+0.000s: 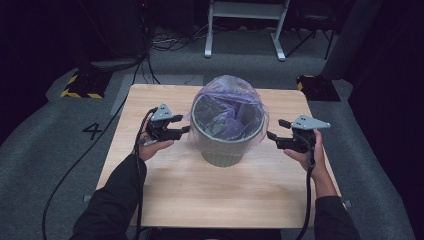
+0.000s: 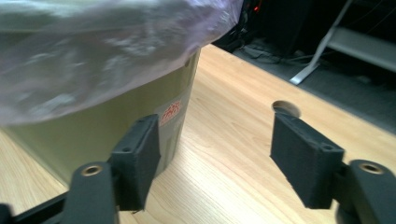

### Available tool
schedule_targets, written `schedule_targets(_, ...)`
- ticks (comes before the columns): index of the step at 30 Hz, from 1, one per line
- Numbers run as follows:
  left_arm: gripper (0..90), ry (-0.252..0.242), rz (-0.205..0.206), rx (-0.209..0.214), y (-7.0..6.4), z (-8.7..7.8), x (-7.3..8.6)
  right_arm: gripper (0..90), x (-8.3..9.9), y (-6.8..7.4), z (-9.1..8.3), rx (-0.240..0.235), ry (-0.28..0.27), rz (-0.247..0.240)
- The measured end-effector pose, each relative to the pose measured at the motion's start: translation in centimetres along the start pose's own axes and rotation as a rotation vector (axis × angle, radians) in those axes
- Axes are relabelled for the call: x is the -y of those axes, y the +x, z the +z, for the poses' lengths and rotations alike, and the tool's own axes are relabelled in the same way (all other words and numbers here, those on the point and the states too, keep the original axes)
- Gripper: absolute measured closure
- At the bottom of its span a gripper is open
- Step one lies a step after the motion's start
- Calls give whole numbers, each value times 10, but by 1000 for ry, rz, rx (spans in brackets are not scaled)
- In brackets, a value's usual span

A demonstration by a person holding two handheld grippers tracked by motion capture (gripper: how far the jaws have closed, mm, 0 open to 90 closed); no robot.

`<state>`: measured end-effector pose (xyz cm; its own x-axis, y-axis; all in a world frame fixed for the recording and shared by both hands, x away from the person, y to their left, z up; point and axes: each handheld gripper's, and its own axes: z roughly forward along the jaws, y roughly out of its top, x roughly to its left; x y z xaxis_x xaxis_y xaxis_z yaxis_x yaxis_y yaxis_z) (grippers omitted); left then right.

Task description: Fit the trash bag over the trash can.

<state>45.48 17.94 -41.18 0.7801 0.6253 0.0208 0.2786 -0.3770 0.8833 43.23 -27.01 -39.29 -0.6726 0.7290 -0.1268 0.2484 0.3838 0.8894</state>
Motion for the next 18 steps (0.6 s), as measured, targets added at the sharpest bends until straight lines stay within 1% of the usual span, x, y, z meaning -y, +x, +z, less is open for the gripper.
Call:
schedule_targets(1, 397, 2, 10, 10, -4, -3, 2, 276, 0, 3, -3, 5, -8, -14)
schedule_targets(2, 395, 1, 23, 23, -9, -6, 5, 272, 0, 6, -6, -17, -18, -23)
schedule_targets(3, 366, 0, 26, 34, -11, -8, 7, 263, -2, 10, -9, -75, -37, -24)
schedule_targets(5, 339, 1, 33, 58, -18, -12, 10, 251, -4, 14, -13, -148, -73, -5)
schedule_targets(6, 315, 5, 37, 65, -21, -14, 11, 247, -6, 16, -15, -173, -84, 3)
schedule_targets(7, 285, 10, 44, 79, -24, -14, 11, 236, -8, 17, -17, -189, -94, 7)
schedule_targets(9, 249, 10, 67, 87, -30, -15, 11, 231, -11, 18, -19, -202, -115, 21)
schedule_targets(10, 240, 12, 68, 101, -34, -15, 10, 231, -12, 18, -20, -222, -122, 32)
schedule_targets(11, 228, 16, 79, 125, -37, -13, 9, 228, -13, 17, -21, -236, -130, 38)
schedule_targets(12, 224, 17, 81, 136, -39, -12, 9, 226, -14, 17, -22, -250, -140, 59)
schedule_targets(13, 235, 20, 89, 152, -41, -10, 8, 227, -15, 16, -22, -261, -143, 74)
schedule_targets(14, 276, 22, 96, 172, -43, -8, 8, 233, -17, 16, -21, -267, -142, 88)
schedule_targets(15, 306, 27, 111, 166, -45, -6, 7, 244, -18, 16, -19, -262, -141, 98)
schedule_targets(16, 336, 31, 115, 160, -46, -3, 6, 276, -19, 16, -18, -271, -151, 106)
schedule_targets(17, 411, 30, 120, 161, -47, -1, 5, 350, -19, 16, -16, -282, -161, 115)
schedule_targets(18, 507, 27, 121, 164, -47, 0, 5, 457, -20, 16, -13, -274, -150, 118)
